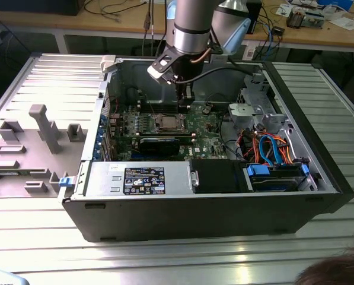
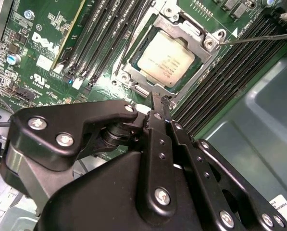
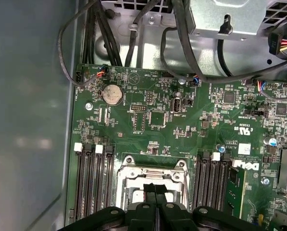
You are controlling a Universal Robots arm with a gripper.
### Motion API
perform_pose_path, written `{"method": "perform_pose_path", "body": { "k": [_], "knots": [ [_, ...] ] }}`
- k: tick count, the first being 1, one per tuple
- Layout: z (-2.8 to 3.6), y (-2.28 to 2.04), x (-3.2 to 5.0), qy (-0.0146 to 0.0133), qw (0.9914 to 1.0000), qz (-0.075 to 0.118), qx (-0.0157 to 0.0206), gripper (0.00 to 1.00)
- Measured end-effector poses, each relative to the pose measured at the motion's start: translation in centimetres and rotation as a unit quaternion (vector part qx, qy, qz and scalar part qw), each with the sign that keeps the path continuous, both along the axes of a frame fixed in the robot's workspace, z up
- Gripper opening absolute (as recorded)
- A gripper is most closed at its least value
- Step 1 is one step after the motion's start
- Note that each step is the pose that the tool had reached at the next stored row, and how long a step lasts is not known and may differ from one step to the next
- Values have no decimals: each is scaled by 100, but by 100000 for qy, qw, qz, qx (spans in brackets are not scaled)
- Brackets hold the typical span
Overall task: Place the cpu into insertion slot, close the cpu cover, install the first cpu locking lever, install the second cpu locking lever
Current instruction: 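Close the cpu cover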
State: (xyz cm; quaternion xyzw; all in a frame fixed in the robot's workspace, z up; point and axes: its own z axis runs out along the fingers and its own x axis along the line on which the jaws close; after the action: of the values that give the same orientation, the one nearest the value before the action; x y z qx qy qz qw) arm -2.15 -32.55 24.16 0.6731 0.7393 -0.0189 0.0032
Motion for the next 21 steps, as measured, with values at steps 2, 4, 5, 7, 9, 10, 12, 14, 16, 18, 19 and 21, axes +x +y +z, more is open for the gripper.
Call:
{"method": "perform_pose_path", "body": {
  "k": [2,4,5,7,9,10,12,14,16,18,19,21],
  "knots": [
    [-1,0,-12,-3,100000,0,1,11],
    [-3,0,-35,-5,100000,0,2,11],
    [-3,0,-40,-3,100000,-1,2,11],
    [-4,0,-58,-4,100000,-2,2,11],
    [-6,0,-75,-3,100000,1,5,11],
    [-6,0,-79,-7,100000,-1,7,11],
    [-7,0,-98,0,100000,-4,2,11],
    [-8,0,-110,-5,100000,0,4,11],
    [-9,0,-120,-5,100000,5,6,11],
    [-9,0,-131,-1,100000,-2,1,11],
    [-10,0,-140,-1,100000,1,3,11],
    [-11,0,-158,-1,100000,-1,2,11]
  ]
}}
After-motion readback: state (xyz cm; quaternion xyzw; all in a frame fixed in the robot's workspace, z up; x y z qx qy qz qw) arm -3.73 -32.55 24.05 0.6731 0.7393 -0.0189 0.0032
